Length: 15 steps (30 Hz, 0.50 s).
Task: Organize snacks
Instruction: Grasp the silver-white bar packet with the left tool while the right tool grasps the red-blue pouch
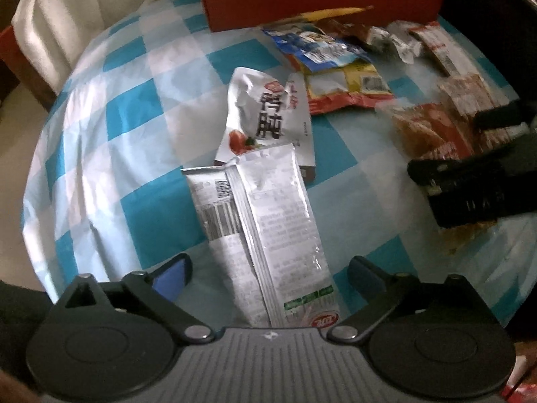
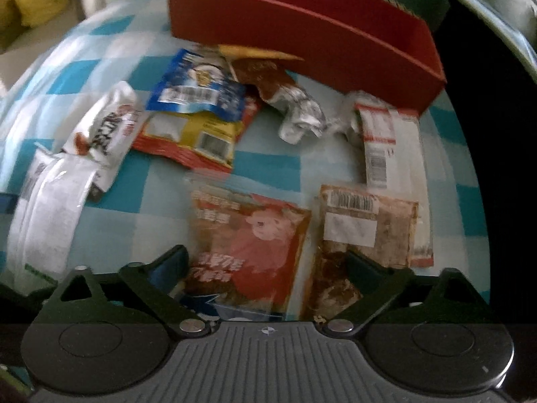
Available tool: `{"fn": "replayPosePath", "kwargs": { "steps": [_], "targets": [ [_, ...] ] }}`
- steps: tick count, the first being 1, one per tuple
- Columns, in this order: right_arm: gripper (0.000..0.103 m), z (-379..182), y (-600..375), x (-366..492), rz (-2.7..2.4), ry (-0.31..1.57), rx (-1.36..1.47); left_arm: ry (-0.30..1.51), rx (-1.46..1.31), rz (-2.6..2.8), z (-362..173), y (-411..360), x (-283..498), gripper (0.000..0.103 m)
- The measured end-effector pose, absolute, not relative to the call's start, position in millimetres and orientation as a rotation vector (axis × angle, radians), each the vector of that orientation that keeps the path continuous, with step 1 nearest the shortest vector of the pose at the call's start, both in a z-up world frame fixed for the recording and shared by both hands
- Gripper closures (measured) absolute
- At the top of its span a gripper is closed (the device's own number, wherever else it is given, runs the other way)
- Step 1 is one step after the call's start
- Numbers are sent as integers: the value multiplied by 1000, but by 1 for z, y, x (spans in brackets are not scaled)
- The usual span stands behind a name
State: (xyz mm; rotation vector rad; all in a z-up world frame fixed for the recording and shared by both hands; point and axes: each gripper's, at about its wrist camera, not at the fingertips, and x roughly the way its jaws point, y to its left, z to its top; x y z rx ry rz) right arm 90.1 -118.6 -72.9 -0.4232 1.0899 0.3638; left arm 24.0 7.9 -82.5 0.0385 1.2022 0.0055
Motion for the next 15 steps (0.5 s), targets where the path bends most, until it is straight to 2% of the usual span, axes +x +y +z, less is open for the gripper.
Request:
{"fn": "replayPosePath", "kwargs": {
  "steps": [2, 4, 5, 6, 10, 15],
  "targets": [
    [16, -70, -116, 86, 395, 1078, -433, 1204, 13, 28, -79, 12, 25, 19],
    [21, -67, -118, 86, 408, 1081, -408, 1196, 1, 53, -75, 15, 26, 33],
    [35, -65, -119, 88, 424, 1092, -385, 1188, 6, 56, -72, 15, 26, 46],
    [34, -63, -124, 87, 429, 1110, -354, 1185, 6, 50, -70, 15, 26, 50],
    [37, -60, -130, 88, 433, 1116, -320, 1191, -8, 50, -67, 16, 26, 57],
    [48, -50, -139, 86, 449, 1107, -259, 1152, -9, 47, -56, 18, 25, 61]
  ]
}}
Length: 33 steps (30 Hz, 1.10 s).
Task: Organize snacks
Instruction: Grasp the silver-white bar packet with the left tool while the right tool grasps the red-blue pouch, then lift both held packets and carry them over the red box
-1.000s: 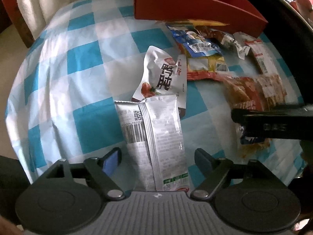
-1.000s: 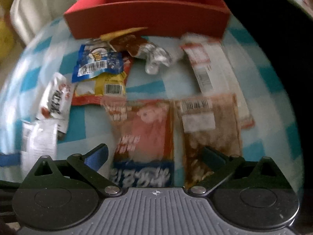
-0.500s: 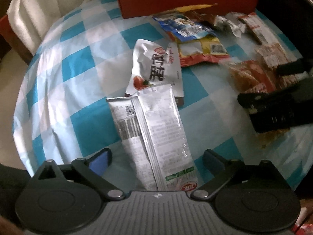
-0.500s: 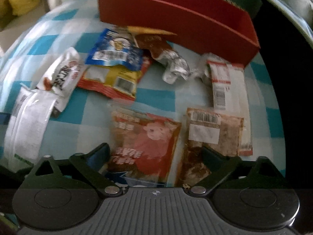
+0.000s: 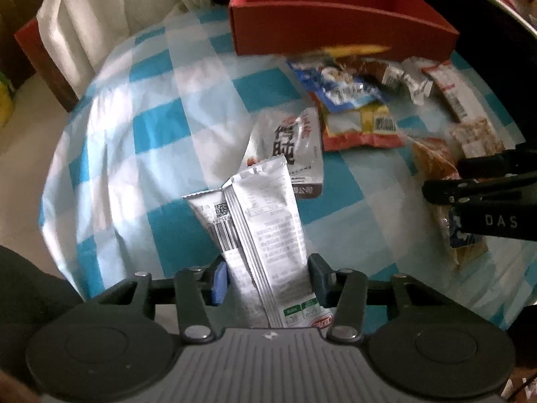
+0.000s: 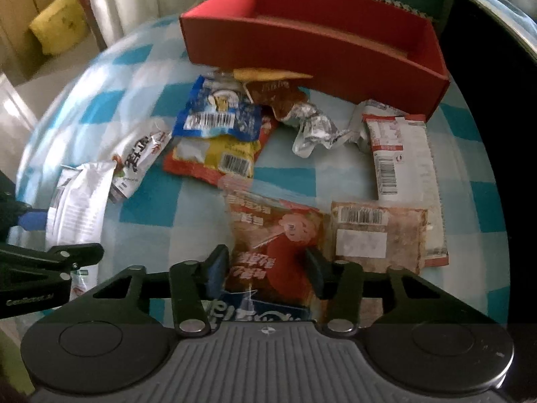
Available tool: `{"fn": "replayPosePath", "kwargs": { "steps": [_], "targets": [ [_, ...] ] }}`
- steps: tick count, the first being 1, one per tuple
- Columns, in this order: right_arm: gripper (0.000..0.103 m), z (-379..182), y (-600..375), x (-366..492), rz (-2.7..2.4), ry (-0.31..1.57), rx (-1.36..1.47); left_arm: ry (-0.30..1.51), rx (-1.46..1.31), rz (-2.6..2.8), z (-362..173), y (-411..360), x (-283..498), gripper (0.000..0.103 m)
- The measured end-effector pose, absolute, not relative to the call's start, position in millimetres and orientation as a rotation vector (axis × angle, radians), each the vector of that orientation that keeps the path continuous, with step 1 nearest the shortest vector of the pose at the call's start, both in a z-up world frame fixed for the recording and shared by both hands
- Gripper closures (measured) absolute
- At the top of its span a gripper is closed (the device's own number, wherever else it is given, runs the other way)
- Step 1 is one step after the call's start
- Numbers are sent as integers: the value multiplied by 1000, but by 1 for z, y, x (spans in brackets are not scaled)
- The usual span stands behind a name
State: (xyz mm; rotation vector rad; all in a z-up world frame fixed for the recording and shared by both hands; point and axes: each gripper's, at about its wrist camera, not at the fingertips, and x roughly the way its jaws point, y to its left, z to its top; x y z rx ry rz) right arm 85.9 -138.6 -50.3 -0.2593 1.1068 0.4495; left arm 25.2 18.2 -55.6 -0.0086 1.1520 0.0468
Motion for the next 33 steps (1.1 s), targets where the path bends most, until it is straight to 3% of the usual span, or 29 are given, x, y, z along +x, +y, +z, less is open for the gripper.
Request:
{"fn": "replayPosePath", "kwargs": {
  "steps": [4, 7, 8, 16, 18, 20, 23, 26, 29, 32, 33],
  "targets": [
    [52, -46, -143, 88, 447, 1109, -216, 1115, -31, 49, -43, 24, 22, 62],
    [67, -38, -148, 88, 461, 1101, -164, 1080, -43, 56, -31, 28, 20, 62],
    [78, -37, -150, 89, 468, 1107, -142, 1070, -43, 59, -28, 30, 21, 63],
    [78, -42, -157, 97, 440, 1145, -77, 1030, -27, -21, -17, 25, 43, 62],
    [62, -43, -163, 100, 415, 1169, -20, 1019, -49, -68, -16, 24, 52, 62],
    [57, -42, -166, 99, 393, 1171, -10, 1009, -72, -105, -17, 25, 57, 62],
    [32, -42, -172, 93, 359, 1181, 24, 1028, -123, -143, -20, 29, 58, 62],
    [26, -50, -169, 83, 318, 1213, -14, 1037, -171, -182, -19, 33, 55, 62],
    [12, -61, -156, 80, 331, 1207, -88, 1028, -189, -214, -15, 32, 50, 62],
    [24, -72, -133, 70, 307, 1195, -214, 1015, -182, -224, -11, 30, 45, 62],
    [32, -73, -124, 63, 314, 1173, -272, 1010, -177, -223, -10, 30, 44, 62]
  ]
}}
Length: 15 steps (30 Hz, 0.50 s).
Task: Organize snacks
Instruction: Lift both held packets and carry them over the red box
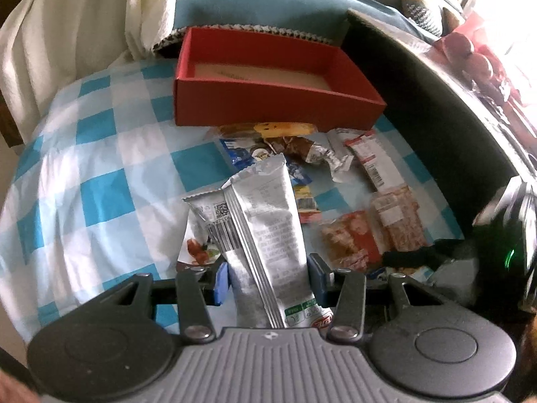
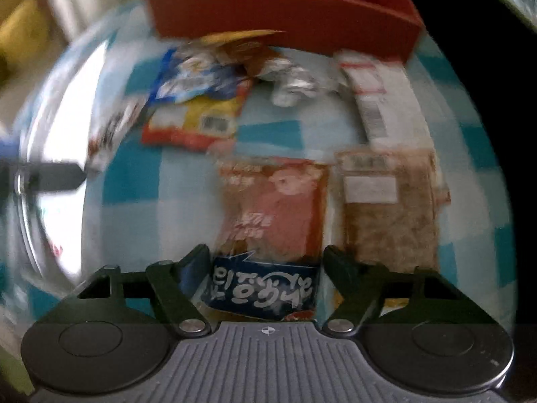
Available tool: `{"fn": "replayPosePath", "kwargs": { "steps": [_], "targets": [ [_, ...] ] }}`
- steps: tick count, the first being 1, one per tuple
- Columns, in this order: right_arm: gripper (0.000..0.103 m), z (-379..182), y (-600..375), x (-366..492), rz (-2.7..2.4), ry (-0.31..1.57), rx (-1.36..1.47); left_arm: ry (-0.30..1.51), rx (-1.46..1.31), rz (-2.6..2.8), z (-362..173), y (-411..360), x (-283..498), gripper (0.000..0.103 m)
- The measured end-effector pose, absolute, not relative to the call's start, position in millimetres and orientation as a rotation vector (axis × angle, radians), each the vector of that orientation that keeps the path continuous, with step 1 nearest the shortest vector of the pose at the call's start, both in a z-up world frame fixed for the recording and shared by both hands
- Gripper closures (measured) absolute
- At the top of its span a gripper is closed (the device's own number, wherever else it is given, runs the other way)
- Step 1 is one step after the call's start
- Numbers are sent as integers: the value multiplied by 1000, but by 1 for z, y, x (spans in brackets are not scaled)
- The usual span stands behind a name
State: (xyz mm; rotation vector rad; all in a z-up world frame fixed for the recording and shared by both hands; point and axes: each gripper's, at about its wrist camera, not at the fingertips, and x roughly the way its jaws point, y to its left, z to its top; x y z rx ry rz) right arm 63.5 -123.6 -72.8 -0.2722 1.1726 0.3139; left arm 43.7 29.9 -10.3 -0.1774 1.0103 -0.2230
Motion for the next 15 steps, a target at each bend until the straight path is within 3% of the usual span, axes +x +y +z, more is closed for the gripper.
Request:
{"fn": "replayPosePath", "kwargs": {
  "steps": [4, 15],
  "targets": [
    [44, -67, -132, 65, 342, 1196, -172, 1000, -160, -199, -9, 31, 40, 62],
    [46, -5, -166, 66, 372, 1000, 63, 896, -90, -185, 25, 18, 51, 62]
  ]
}}
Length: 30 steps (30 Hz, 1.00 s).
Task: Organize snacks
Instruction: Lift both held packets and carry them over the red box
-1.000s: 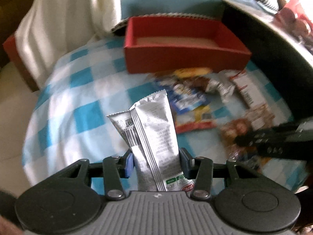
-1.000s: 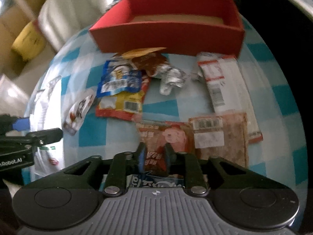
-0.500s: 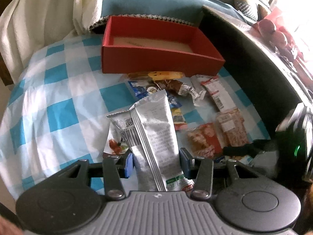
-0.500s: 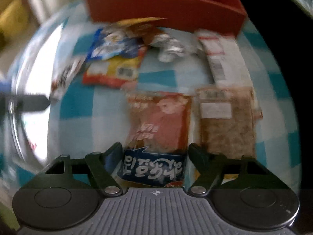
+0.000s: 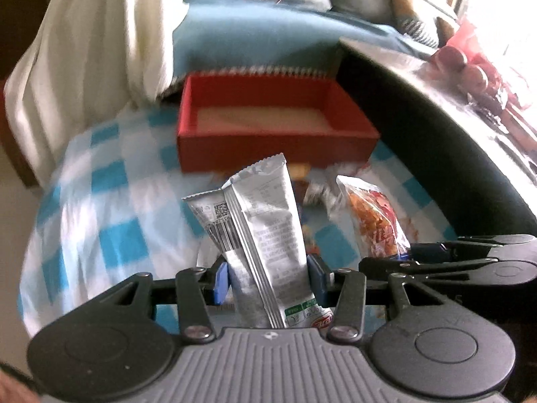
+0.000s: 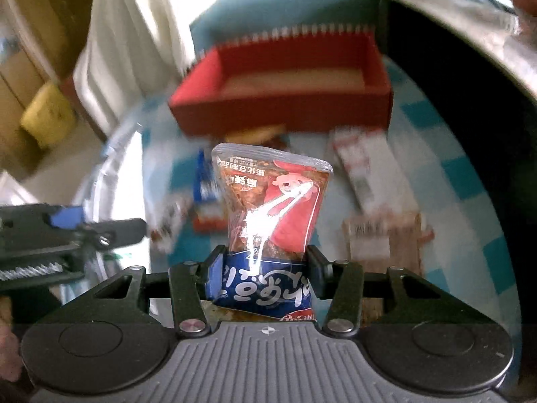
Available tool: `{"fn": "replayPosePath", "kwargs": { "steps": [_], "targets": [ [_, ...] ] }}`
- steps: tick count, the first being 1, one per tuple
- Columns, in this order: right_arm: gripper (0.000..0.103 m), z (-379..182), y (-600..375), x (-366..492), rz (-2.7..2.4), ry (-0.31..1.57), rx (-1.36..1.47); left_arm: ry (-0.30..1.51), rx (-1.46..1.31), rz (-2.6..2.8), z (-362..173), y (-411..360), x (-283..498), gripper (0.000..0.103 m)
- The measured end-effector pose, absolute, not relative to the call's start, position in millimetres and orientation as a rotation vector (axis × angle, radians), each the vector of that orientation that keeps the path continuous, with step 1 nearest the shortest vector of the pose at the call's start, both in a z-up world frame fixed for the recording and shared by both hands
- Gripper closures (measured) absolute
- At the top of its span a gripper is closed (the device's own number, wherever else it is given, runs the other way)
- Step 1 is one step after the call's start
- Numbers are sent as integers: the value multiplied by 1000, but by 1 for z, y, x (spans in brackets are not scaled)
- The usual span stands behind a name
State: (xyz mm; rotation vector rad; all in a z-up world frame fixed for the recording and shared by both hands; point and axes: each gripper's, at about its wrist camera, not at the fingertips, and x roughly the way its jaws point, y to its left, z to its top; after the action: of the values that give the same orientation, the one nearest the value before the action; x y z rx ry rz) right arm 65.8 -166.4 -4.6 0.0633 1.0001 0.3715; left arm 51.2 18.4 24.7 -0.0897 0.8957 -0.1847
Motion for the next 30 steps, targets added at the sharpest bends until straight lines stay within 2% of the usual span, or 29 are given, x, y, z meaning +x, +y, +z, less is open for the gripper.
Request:
{"fn": "replayPosePath", "kwargs": {
  "steps": [30],
  "targets": [
    [45, 50, -172, 196, 336, 807, 144, 735, -47, -82, 55, 4, 197, 62]
  ]
}}
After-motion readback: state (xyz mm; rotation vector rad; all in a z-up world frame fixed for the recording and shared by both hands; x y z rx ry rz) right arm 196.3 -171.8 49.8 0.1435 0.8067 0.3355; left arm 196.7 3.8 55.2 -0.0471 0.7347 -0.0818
